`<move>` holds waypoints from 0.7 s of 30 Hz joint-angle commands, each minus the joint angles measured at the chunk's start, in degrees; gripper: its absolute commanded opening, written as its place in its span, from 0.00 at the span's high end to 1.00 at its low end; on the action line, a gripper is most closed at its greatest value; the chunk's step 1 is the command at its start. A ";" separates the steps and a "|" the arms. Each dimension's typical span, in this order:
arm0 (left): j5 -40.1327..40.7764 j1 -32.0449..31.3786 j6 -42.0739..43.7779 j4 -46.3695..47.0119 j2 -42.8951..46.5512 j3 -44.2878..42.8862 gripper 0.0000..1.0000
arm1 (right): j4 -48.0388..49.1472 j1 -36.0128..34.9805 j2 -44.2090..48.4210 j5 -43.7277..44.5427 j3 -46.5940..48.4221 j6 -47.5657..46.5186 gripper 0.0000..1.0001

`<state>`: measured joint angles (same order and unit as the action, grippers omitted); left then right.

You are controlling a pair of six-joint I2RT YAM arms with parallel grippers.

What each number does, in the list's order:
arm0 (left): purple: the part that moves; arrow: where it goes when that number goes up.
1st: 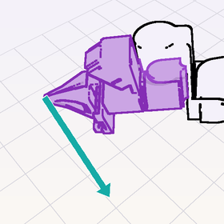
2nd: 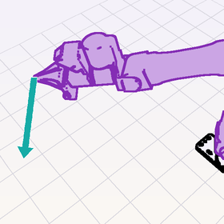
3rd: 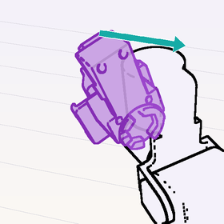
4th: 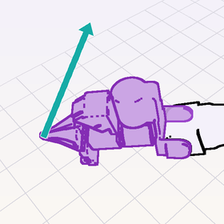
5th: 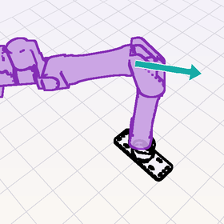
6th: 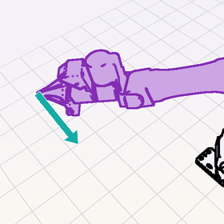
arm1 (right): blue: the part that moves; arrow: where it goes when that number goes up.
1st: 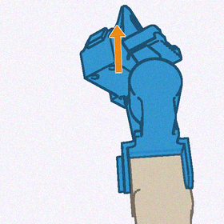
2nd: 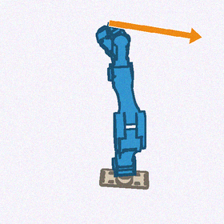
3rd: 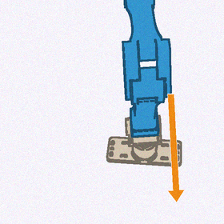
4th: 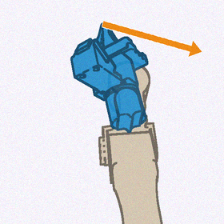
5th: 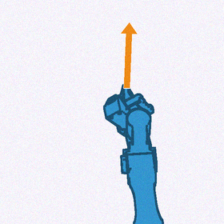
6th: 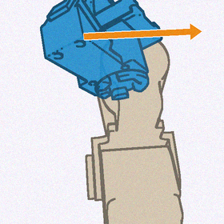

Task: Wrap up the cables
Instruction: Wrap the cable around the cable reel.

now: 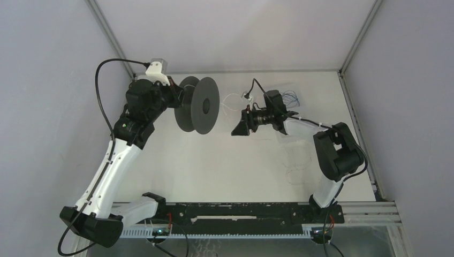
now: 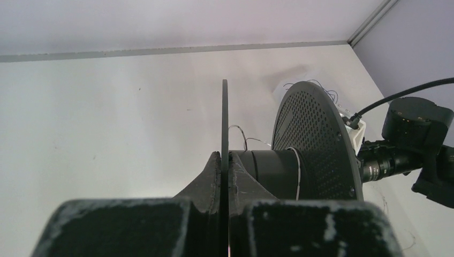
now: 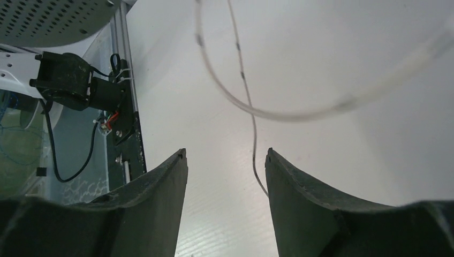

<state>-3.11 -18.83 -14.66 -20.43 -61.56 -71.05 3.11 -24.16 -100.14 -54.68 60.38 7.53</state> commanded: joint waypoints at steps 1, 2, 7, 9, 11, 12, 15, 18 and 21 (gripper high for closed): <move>0.39 0.31 -2.51 4.16 0.43 -4.25 1.00 | 9.15 -1.83 -0.84 1.79 0.88 0.89 0.37; 0.36 0.31 -2.63 4.17 0.40 -4.23 1.00 | 8.54 -2.19 -1.11 2.30 1.36 0.42 0.38; 0.76 0.29 -3.65 4.25 0.39 -4.43 1.00 | 5.30 -3.82 -2.46 2.84 2.94 -1.41 0.53; 1.40 0.41 -4.36 4.30 0.38 -4.69 1.00 | 4.06 -4.40 -2.58 3.00 2.95 -2.49 0.62; 2.69 0.57 -4.64 4.22 0.46 -4.93 1.00 | 2.66 -4.78 -2.71 2.73 2.95 -2.97 0.74; 3.79 0.62 -4.74 4.06 0.45 -5.06 1.00 | 1.89 -4.90 -2.54 2.40 2.91 -3.33 0.81; 8.96 0.75 -4.97 3.09 0.41 -5.46 1.00 | -2.41 -6.23 -1.09 2.23 2.90 -6.75 1.00; 14.33 1.07 -4.63 3.00 -0.41 -5.86 1.00 | -8.96 -9.23 1.05 2.57 3.00 -11.71 1.00; 19.75 1.34 -4.07 3.55 -2.13 -6.66 1.00 | -17.98 -14.15 2.12 1.37 4.40 -17.52 1.00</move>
<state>7.90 -18.17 -17.91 -21.76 -62.81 -71.79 -3.49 -32.69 -102.30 -51.53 61.41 -0.45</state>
